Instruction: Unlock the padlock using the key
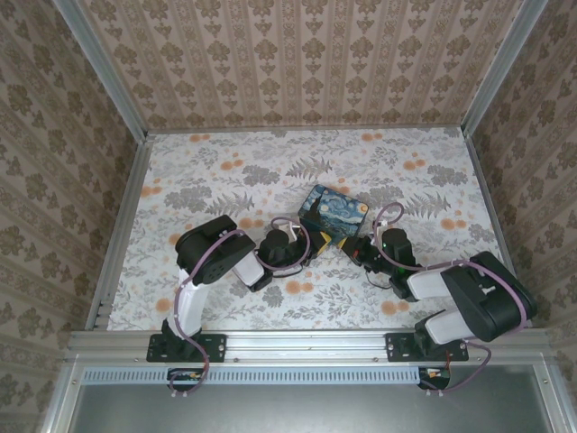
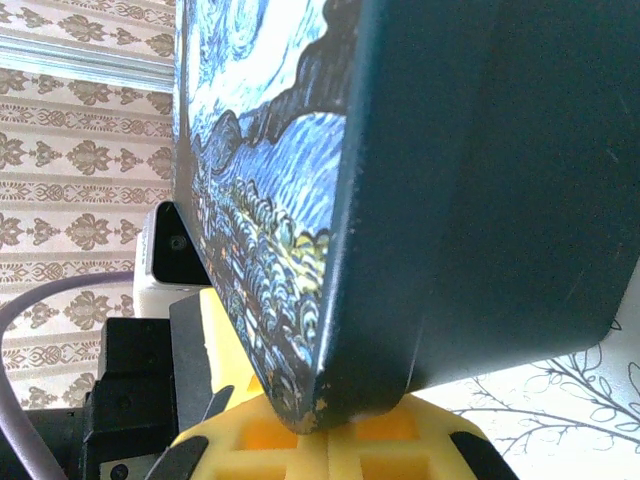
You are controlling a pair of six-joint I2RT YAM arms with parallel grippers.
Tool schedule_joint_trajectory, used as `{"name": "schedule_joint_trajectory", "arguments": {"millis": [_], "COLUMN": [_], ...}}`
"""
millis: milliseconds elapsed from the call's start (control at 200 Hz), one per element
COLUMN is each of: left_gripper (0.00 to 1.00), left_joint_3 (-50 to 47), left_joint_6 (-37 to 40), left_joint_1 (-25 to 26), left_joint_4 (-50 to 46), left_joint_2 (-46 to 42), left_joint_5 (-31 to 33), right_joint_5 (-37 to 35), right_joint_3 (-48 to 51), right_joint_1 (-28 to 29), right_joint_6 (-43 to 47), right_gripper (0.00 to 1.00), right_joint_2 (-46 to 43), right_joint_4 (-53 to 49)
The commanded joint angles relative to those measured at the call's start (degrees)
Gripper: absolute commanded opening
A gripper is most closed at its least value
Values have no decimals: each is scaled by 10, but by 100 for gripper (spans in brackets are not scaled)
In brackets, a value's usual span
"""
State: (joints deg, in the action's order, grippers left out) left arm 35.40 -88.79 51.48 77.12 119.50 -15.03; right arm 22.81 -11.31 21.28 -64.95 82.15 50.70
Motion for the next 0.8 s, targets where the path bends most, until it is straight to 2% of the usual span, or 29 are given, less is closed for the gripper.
{"name": "schedule_joint_trajectory", "arguments": {"millis": [0, 795], "left_gripper": [0, 0], "left_joint_3": [5, 29], "left_joint_6": [-10, -34], "left_joint_1": [15, 41], "left_joint_4": [-33, -30], "left_joint_2": [7, -10], "left_joint_5": [-15, -6], "right_joint_5": [-14, -51], "right_joint_3": [-14, -15], "right_joint_1": [1, 2], "right_joint_6": [-10, -27], "right_gripper": [0, 0], "right_joint_2": [13, 29], "right_joint_4": [39, 50]}}
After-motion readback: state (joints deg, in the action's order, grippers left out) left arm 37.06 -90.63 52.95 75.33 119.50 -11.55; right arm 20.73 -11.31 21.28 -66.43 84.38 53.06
